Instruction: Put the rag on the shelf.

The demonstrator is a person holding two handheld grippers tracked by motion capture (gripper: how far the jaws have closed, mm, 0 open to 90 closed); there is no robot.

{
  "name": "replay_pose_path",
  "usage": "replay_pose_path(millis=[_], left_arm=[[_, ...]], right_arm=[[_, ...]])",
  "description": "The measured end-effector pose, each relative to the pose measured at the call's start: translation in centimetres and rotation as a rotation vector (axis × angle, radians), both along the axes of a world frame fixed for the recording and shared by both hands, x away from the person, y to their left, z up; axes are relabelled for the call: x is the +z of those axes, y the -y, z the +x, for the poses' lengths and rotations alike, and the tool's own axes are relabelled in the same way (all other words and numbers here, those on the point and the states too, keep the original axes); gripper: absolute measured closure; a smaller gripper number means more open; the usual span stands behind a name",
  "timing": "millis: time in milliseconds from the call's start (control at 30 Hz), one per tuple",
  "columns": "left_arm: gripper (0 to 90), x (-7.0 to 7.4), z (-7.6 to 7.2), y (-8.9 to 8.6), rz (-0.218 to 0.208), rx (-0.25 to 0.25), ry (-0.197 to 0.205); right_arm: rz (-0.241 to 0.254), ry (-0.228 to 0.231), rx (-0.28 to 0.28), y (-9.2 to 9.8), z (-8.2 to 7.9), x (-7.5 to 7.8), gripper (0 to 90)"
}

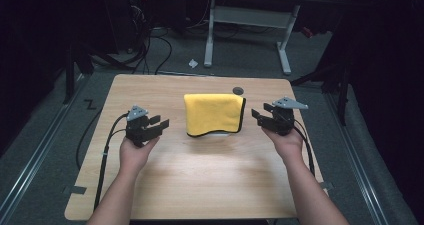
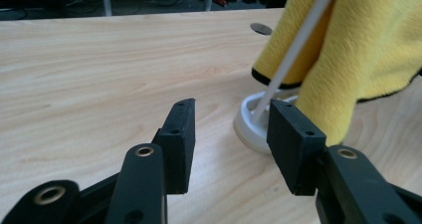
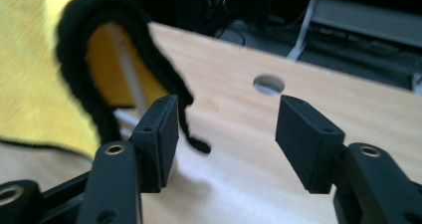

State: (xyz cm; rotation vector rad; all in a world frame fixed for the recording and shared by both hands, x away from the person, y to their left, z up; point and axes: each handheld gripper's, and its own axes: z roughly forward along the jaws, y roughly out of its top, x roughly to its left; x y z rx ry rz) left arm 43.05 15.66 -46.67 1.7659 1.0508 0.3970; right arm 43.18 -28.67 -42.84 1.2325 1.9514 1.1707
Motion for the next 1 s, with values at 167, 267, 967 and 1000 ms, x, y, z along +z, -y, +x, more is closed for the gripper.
replay_pose_path(millis=[167, 267, 967, 1000], left_arm=[[53.3, -0.7, -2.1, -1.2, -0.033, -0.003, -0.027], [51.1, -1.4, -3.6, -1.5, -0.020, -0.017, -0.039], [37.4, -6.4, -11.4, 4.0, 0.141, -0.196, -0.183], [37.2, -6.6, -11.2, 3.9, 0.127, -0.197, -0.193]], right_arm=[[-0.017, 0.032, 0.039, -1.0, -2.5, -0.6, 41.3], [-0.036, -0.020, 0.067, -2.0, -3.7, -1.0, 39.6], [-0.103, -0.134, 0.177, -6.0, -12.1, -9.4, 33.2], [-0.103, -0.147, 0.172, -6.0, -11.7, -9.6, 33.3]])
